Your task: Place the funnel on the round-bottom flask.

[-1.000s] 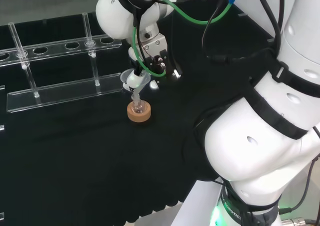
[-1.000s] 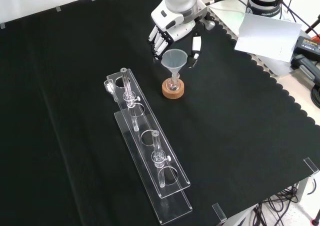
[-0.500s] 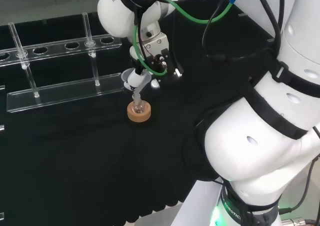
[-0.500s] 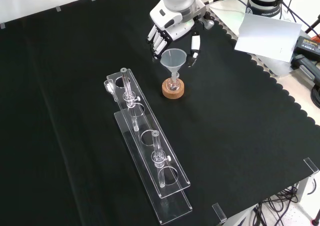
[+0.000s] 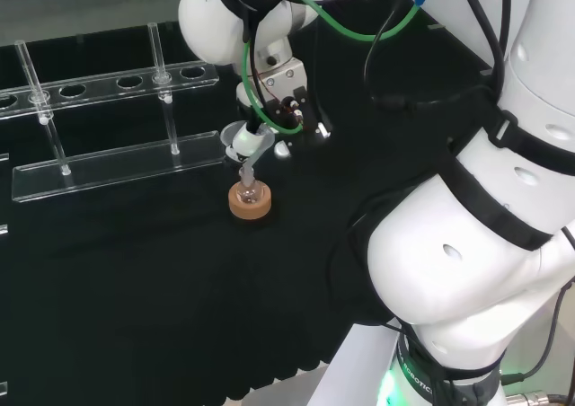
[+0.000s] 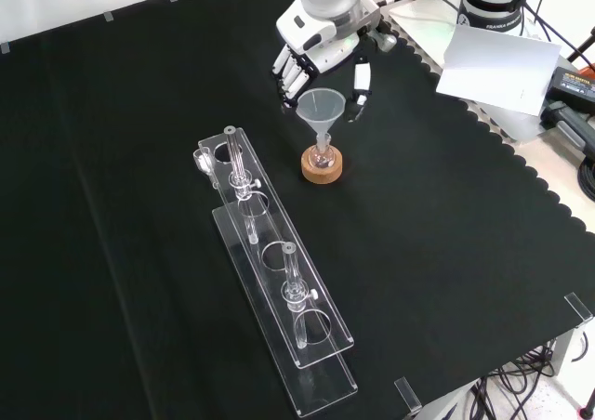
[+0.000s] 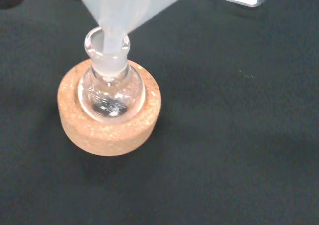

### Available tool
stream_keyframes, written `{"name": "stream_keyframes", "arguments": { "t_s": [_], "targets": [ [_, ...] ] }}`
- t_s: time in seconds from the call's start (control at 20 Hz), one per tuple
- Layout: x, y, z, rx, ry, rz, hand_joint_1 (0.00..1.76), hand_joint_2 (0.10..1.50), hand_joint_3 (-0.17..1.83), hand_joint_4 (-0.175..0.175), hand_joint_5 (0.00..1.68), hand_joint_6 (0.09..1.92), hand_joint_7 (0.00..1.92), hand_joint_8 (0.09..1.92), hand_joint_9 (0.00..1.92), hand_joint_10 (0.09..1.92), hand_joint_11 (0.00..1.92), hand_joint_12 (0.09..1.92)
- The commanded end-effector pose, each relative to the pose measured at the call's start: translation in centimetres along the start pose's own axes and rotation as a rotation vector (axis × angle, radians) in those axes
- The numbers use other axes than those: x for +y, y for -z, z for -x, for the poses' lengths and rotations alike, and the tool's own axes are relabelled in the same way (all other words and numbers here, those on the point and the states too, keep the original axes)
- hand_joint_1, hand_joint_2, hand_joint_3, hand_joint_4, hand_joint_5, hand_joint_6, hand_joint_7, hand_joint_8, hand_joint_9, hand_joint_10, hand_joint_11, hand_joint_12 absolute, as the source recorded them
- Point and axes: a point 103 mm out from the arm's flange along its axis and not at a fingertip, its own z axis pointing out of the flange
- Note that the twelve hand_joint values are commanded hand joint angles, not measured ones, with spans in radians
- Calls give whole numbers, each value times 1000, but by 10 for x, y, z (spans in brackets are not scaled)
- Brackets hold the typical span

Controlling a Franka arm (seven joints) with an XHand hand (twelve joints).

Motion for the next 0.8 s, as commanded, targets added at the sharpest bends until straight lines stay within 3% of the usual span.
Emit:
{"name": "stream_keyframes", "arguments": {
  "t_s": [0.05,0.8],
  "targets": [
    [1,1,-7,-9,-16,-19,784,664,595,-46,479,778,579,824,787,586,568,1264],
    [-5,-6,8,51,60,-31,680,619,537,-54,418,624,492,802,704,619,515,1298]
  ]
}}
